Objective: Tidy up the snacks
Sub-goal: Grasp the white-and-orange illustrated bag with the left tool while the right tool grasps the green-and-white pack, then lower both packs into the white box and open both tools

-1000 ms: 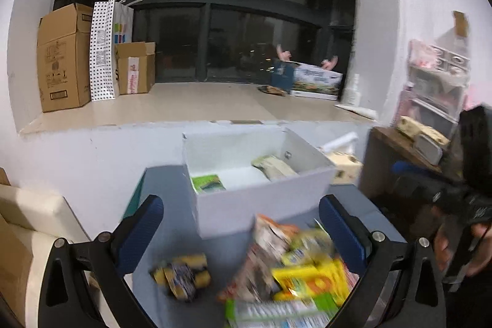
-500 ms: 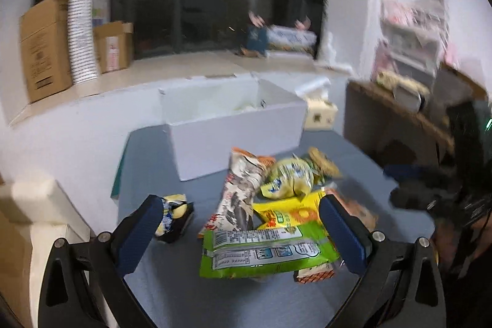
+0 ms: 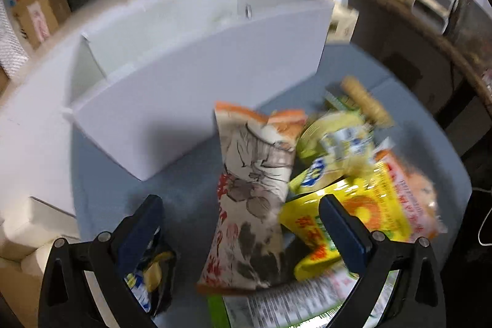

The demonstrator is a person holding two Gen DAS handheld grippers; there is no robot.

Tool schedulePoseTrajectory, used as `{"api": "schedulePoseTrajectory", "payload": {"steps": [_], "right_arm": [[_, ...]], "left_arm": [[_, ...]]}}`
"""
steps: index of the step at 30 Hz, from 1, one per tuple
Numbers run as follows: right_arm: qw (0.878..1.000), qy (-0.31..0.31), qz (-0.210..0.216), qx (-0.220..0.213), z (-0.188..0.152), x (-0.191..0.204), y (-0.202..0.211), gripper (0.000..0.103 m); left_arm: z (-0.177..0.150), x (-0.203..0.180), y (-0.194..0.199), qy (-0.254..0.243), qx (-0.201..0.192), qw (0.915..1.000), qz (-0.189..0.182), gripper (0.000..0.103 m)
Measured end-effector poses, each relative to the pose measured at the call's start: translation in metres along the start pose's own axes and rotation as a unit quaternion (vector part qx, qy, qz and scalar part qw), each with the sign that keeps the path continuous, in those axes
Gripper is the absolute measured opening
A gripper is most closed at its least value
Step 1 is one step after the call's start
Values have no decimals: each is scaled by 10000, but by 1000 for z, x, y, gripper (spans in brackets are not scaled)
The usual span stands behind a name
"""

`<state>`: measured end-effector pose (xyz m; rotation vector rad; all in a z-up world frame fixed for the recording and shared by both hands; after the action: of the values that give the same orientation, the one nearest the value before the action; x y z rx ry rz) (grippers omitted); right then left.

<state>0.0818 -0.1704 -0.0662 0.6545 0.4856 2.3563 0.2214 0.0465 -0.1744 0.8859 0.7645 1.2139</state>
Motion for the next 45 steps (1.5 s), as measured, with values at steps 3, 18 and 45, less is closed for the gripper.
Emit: {"api": "schedulePoseTrajectory", "payload": {"steps": [3,18,45], "right_arm": [[10000,-86,-17,-36,-1,-6,5,103],[9996,114,-151,225,-2,-5,-11,103],[8870,3623,1330,2537,-70,120,-144,66]], "left_arm": [[0,3,-27,-1,444,9990,80,79],[-5,13,89,492,-1641,9843,430,34],[-186,48,217,1847,-2912,9386,-77,34]]}}
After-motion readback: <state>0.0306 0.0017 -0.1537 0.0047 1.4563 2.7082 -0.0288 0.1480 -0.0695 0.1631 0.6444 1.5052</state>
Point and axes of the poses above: each gripper's, at about its wrist camera, not at the fingertips, and y roughly against the way its jaws point, x to its left, z to its top, the point moved 3 cm from there along -y, roughly the way its jaws point, and after that the axes turned 4 degrees about y, right-handed, at the moved point
